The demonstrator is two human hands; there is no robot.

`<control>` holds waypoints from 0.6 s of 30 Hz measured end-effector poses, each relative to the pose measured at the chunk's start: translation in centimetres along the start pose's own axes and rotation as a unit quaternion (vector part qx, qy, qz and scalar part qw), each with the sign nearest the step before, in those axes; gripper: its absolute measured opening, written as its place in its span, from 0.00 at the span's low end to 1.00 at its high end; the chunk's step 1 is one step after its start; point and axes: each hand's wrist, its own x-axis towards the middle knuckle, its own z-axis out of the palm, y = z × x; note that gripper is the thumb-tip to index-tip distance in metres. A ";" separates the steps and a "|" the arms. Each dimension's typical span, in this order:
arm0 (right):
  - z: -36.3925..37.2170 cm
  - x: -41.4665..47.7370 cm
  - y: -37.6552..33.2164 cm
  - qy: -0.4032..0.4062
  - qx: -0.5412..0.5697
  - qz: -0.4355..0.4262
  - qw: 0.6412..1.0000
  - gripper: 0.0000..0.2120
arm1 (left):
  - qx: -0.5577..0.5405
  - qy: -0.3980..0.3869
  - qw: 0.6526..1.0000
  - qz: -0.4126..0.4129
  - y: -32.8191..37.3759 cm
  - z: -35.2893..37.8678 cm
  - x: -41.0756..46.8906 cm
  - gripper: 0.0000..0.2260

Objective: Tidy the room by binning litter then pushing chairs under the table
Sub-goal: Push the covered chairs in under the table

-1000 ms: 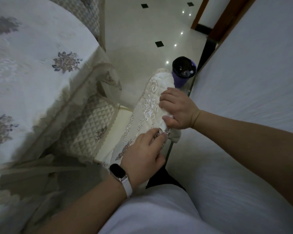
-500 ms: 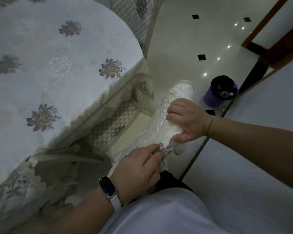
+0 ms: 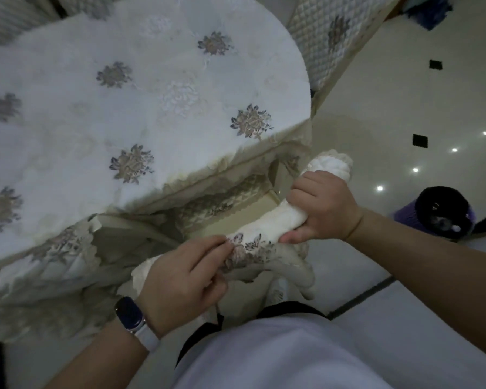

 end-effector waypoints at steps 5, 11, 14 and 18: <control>1.7 3.1 0.0 0.046 0.002 -0.003 0.999 0.34 | 0.072 0.081 0.984 -0.142 -0.1 -0.1 -0.1 0.15; 2.7 4.9 -0.1 0.063 0.009 -0.005 0.998 0.33 | 0.103 0.123 0.964 -0.215 -1.7 0.5 0.1 0.21; 3.1 5.3 -0.2 0.062 0.008 0.001 0.998 0.33 | 0.119 0.133 0.968 -0.179 -3.0 0.5 0.1 0.20; 3.6 6.3 -0.8 0.061 0.001 0.011 0.998 0.33 | 0.132 0.134 0.970 -0.151 -4.7 -0.1 -0.2 0.18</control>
